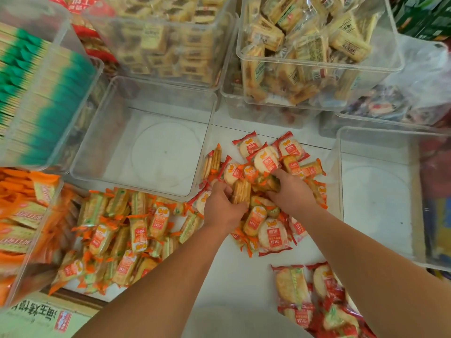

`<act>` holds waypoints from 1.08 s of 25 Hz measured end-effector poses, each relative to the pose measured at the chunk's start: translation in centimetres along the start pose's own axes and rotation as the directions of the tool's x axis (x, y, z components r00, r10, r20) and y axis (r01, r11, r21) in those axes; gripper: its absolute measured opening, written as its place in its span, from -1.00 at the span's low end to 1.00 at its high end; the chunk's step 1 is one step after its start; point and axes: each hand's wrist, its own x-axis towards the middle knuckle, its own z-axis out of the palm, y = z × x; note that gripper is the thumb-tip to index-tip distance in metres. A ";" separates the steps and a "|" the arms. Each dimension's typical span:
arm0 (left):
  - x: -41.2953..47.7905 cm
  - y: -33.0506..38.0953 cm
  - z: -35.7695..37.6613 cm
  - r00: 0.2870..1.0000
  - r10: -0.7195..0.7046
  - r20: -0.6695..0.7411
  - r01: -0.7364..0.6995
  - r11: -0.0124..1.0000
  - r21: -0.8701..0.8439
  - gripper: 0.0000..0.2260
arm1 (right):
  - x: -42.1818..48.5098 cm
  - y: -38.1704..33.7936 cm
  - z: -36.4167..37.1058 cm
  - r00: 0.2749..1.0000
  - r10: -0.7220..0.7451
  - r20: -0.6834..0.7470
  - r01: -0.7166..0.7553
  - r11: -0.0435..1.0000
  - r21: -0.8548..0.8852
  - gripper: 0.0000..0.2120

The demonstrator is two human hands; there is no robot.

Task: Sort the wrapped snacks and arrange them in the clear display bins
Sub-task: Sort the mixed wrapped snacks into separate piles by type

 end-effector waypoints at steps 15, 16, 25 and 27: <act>-3.3 -1.9 1.5 0.978 0.200 0.054 -0.192 0.973 -0.129 -0.65 | -14.1 1.4 1.2 0.952 0.239 -0.190 -0.099 0.830 0.548 -0.47; -3.9 -2.3 0.9 0.979 0.199 0.050 -0.188 0.969 -0.163 -0.65 | -14.9 1.1 1.5 0.953 0.241 -0.187 -0.100 0.825 0.556 -0.45; -12.8 -11.3 -7.1 0.994 0.097 -0.056 -0.110 0.938 -0.329 -0.58 | -19.6 -6.4 5.8 0.985 0.128 -0.117 -0.046 0.844 0.535 -0.78; -14.0 -14.0 -9.4 0.997 0.049 -0.056 -0.065 0.941 -0.331 -0.57 | -20.4 -8.8 7.7 0.990 0.125 -0.063 -0.071 0.838 0.541 -0.78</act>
